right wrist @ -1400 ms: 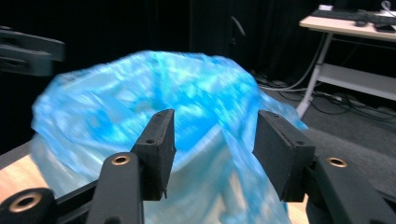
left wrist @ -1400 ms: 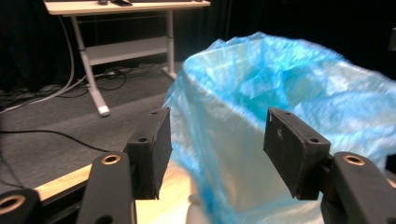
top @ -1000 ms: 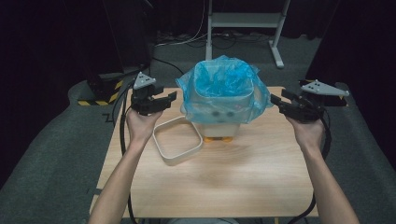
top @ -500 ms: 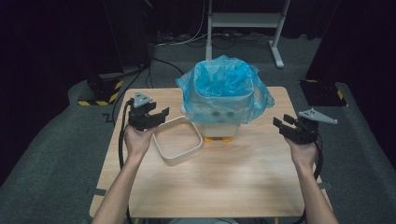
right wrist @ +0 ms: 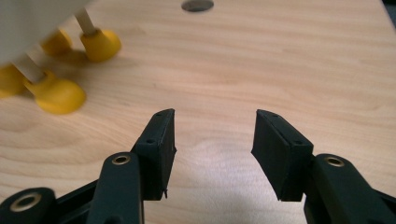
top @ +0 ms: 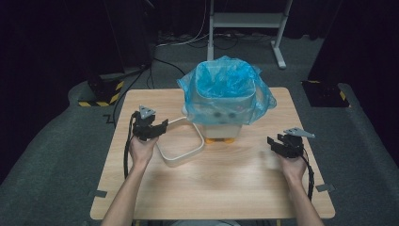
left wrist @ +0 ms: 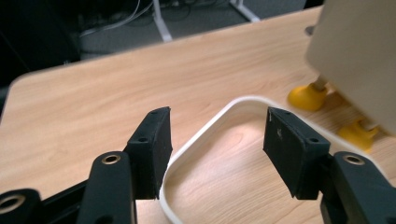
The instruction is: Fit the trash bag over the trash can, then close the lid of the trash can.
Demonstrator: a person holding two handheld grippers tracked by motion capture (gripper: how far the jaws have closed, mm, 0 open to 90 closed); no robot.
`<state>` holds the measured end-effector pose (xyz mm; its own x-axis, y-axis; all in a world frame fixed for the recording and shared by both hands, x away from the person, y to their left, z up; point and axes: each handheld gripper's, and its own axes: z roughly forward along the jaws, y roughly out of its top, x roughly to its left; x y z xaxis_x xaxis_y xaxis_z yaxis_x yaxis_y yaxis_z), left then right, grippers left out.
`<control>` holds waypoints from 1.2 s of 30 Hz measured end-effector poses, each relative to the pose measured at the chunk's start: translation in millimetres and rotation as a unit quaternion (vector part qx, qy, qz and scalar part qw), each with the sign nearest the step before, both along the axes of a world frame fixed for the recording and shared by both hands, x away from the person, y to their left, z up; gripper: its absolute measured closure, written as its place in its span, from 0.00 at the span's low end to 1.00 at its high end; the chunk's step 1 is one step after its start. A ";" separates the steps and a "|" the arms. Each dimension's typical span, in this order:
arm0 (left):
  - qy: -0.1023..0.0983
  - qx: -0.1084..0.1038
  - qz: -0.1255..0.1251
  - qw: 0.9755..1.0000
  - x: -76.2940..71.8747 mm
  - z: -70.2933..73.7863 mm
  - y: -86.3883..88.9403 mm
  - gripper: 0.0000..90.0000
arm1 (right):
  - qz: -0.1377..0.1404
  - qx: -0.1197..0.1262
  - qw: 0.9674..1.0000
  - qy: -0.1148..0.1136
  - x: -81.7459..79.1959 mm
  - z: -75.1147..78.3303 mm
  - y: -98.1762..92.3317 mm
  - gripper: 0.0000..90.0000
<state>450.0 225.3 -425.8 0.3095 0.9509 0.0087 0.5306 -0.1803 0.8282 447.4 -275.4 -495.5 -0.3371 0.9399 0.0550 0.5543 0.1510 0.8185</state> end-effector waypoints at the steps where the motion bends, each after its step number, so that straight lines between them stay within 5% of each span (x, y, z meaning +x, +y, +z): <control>1: 0.002 0.001 0.005 1.000 1.4 -4.0 1.3 0.46 | -0.002 -0.003 1.000 0.001 0.8 -2.8 -0.5 0.54; 9: 0.030 0.008 0.031 0.999 11.1 -25.0 8.0 0.45 | -0.015 -0.017 1.000 0.013 6.5 -19.9 1.4 0.53; 23: 0.038 0.012 0.062 0.997 16.6 -48.6 14.2 0.45 | -0.020 -0.051 0.998 0.036 13.1 -27.5 8.7 0.48; 36: 0.037 0.014 0.080 0.996 19.3 -53.8 21.3 0.45 | -0.025 -0.052 0.998 0.038 14.7 -27.8 8.1 0.41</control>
